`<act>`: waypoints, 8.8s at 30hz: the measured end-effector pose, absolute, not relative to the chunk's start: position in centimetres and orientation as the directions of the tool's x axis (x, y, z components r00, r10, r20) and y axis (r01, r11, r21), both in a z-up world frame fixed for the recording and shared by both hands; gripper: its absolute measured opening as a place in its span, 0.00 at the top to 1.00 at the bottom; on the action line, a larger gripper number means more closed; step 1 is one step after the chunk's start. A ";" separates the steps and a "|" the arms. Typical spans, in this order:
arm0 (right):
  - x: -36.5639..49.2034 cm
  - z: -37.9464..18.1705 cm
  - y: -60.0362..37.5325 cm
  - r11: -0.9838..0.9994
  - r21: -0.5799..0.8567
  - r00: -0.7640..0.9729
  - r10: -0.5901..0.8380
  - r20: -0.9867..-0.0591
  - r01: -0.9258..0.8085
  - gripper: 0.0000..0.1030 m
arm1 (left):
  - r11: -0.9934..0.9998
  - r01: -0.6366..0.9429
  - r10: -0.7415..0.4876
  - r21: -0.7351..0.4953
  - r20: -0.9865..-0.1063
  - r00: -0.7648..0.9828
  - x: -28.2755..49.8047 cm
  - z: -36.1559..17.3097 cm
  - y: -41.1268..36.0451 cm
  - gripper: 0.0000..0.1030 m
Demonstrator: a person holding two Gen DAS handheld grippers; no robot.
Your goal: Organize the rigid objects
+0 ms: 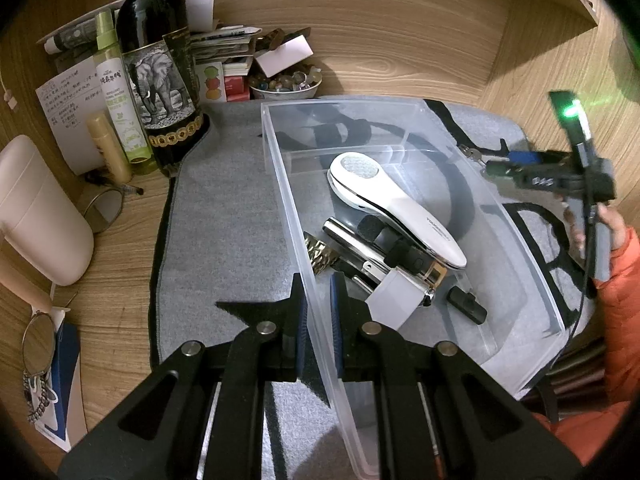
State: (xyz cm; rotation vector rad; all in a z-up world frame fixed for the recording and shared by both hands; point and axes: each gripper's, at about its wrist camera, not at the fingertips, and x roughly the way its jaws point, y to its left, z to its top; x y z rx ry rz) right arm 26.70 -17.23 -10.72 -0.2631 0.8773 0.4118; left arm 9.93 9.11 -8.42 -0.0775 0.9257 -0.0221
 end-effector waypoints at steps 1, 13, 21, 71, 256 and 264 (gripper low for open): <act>27.2 -11.4 -17.3 0.893 -0.056 0.557 0.228 -0.798 -0.446 0.34 | 0.997 -0.014 -0.052 -0.076 -0.798 0.600 9.9 -8.4 9.1 0.90; 31.0 -13.6 -17.6 0.902 -0.030 0.536 0.229 -0.813 -0.431 0.34 | 0.997 -0.015 -0.052 -0.076 -0.800 0.598 9.9 -8.4 9.2 0.90; 31.1 -13.4 -17.1 0.885 -0.023 0.547 0.266 -0.794 -0.464 0.59 | 0.997 -0.015 -0.053 -0.078 -0.799 0.598 9.9 -8.5 9.3 0.90; 28.3 -12.5 -12.3 0.860 -0.008 0.518 0.300 -0.801 -0.511 0.43 | 0.997 -0.012 -0.053 -0.075 -0.800 0.598 9.8 -8.4 9.2 0.90; 4.5 -1.3 -19.1 0.868 -0.010 0.826 0.470 -0.310 -0.497 0.00 | 0.998 0.054 -0.064 -0.041 -0.294 0.954 -0.3 -1.2 0.7 0.00; 4.5 -1.3 -18.9 0.864 -0.012 0.823 0.475 -0.312 -0.503 0.00 | 0.997 0.054 -0.065 -0.046 -0.292 0.954 -0.3 -1.2 0.7 0.00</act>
